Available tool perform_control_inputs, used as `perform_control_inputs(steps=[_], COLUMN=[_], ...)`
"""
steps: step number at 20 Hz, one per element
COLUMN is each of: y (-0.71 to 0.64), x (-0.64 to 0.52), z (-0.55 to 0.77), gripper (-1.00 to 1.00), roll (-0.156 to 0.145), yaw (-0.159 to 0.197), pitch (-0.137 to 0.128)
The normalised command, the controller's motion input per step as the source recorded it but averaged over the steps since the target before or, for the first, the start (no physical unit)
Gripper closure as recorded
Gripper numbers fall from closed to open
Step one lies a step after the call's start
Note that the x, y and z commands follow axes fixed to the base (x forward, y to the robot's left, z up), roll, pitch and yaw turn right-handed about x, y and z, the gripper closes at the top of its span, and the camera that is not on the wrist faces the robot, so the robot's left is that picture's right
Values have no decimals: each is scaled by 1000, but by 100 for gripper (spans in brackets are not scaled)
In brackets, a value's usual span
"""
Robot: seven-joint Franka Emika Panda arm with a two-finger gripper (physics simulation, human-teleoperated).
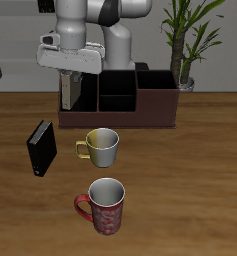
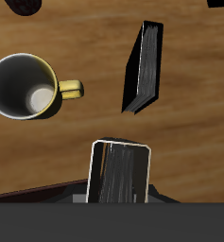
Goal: Place the left black book into the back desk caddy's left compartment and place the yellow book into the back desk caddy's right compartment and place the right black book into the back desk caddy's right compartment
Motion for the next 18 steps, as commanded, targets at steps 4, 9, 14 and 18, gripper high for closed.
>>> perform_control_inputs(steps=[4, 9, 14, 18], y=[483, 459, 516, 649], x=[-172, -160, -158, -282], z=[250, 287, 256, 235], gripper=[100, 100, 100, 100], roll=[-1, 34, 21, 51], yaw=[68, 45, 34, 6], pitch=[25, -6, 5, -1])
